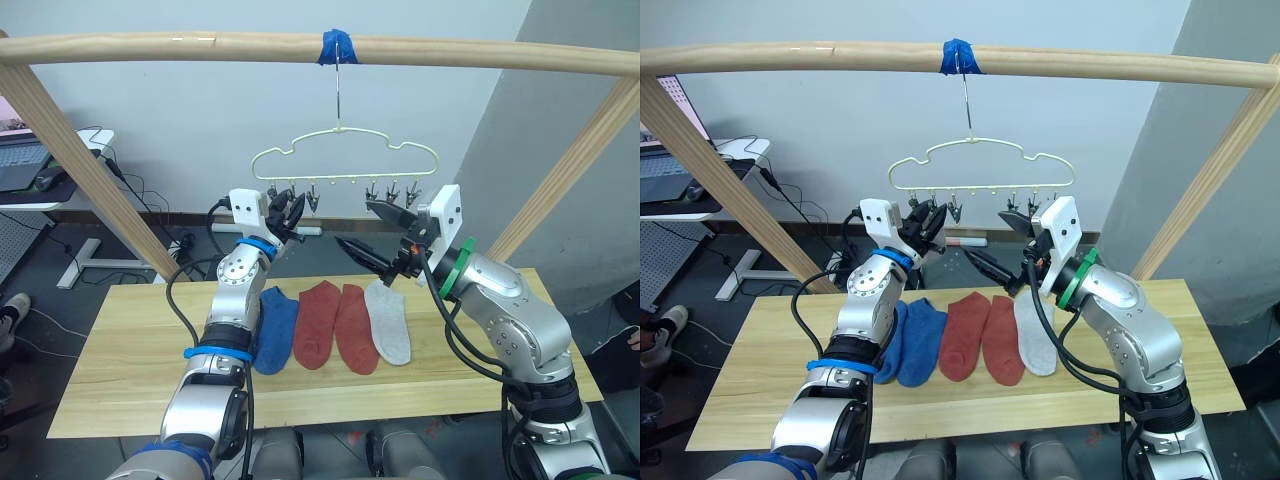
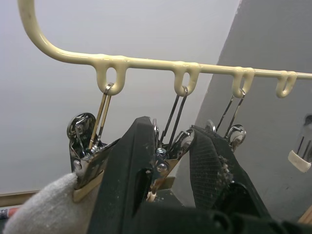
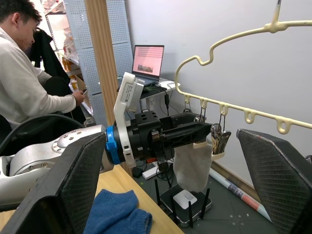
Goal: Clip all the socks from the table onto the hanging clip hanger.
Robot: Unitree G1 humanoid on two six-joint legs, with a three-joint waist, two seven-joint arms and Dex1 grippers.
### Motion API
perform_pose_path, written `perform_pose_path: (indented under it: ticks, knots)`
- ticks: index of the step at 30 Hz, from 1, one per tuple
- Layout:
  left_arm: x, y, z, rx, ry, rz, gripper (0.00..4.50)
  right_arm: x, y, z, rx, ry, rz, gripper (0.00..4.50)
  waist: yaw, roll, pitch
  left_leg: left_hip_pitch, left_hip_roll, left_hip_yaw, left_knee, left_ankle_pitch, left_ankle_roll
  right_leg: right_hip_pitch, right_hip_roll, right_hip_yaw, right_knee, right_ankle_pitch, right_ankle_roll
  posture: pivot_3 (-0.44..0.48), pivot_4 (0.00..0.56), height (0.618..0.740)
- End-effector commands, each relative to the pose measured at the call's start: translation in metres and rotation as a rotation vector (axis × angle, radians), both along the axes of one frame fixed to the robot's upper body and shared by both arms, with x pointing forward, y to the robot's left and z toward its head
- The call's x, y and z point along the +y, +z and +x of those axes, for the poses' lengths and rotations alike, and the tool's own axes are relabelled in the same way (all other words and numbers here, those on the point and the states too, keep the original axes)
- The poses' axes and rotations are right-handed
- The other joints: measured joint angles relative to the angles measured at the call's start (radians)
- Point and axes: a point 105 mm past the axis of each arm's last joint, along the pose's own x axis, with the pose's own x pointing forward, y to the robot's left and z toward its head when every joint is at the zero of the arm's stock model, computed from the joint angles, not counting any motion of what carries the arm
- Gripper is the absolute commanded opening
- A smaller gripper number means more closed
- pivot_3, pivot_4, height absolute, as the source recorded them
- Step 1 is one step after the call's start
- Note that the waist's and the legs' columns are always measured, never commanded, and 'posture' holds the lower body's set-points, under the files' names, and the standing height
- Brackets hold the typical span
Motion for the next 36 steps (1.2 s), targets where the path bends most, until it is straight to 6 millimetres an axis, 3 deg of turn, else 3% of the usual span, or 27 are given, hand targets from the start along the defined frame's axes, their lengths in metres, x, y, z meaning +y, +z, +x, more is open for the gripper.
perform_pose_path:
  ticks: [1,12,18,21,26,28,32,34,36]
  knots:
    - [0.0,0.018,0.002,-0.068,0.005,0.007,1.41,0.001,0.016,-0.007,-0.065,0.016,0.02,4.5,0.0,0.0,0.0,0.0,0.0,0.0,0.0,0.0,0.0,0.0,0.0,0.0,0.0,0.0,0.0,-0.062,0.131,0.74]
    - [0.0,0.02,0.001,-0.077,0.001,0.001,1.41,0.002,0.015,-0.008,-0.062,0.022,0.02,4.5,0.0,0.0,0.0,0.0,0.0,0.0,0.0,0.0,0.0,0.0,0.0,0.0,0.0,0.0,0.0,-0.061,0.128,0.74]
    - [0.0,0.021,0.001,-0.08,-0.004,-0.007,0.13,0.002,0.013,-0.008,-0.056,0.02,0.02,4.5,0.0,0.0,0.0,0.0,0.0,0.0,0.0,0.0,0.0,0.0,0.0,0.0,0.0,0.0,0.0,-0.061,0.13,0.74]
    - [0.0,0.022,0.001,-0.081,-0.005,-0.004,0.01,0.002,0.008,-0.008,-0.041,0.017,0.016,4.5,0.0,0.0,0.0,0.0,0.0,0.0,0.0,0.0,0.0,0.0,0.0,0.0,0.0,0.0,0.0,-0.061,0.13,0.74]
    - [0.002,0.023,0.0,-0.066,-0.015,0.013,0.01,-0.004,-0.016,0.001,0.038,-0.042,-0.021,4.5,0.0,0.0,0.0,0.0,0.0,0.0,0.0,0.0,0.0,0.0,0.0,0.0,0.0,0.0,0.0,-0.055,0.135,0.74]
    - [0.004,0.023,-0.001,-0.042,-0.025,0.005,0.01,-0.014,-0.051,0.018,0.108,-0.147,-0.139,4.5,0.0,0.0,0.0,0.0,0.0,0.0,0.0,0.0,0.0,0.0,0.0,0.0,0.0,0.0,0.0,-0.04,0.142,0.74]
    - [0.012,0.019,-0.01,0.116,-0.106,-0.023,0.01,-0.034,-0.149,0.049,0.309,-0.277,-0.398,4.5,-0.003,0.0,0.0,0.001,0.0,0.0,0.0,0.0,0.0,0.001,0.0,0.0,0.001,0.0,0.0,-0.016,0.147,0.74]
    - [0.02,0.022,-0.016,0.152,-0.126,-0.016,0.01,-0.043,-0.182,0.06,0.346,-0.316,-0.499,4.5,-0.005,0.001,0.0,0.002,0.0,0.0,0.0,0.0,0.0,0.001,0.0,0.0,0.001,0.0,0.0,-0.007,0.147,0.74]
    - [0.024,0.024,-0.021,0.167,-0.136,-0.006,0.01,-0.047,-0.198,0.065,0.363,-0.325,-0.549,4.5,-0.006,0.002,0.001,0.002,0.001,0.0,0.0,0.0,0.0,0.0,0.001,0.0,0.002,0.0,0.0,0.005,0.147,0.74]
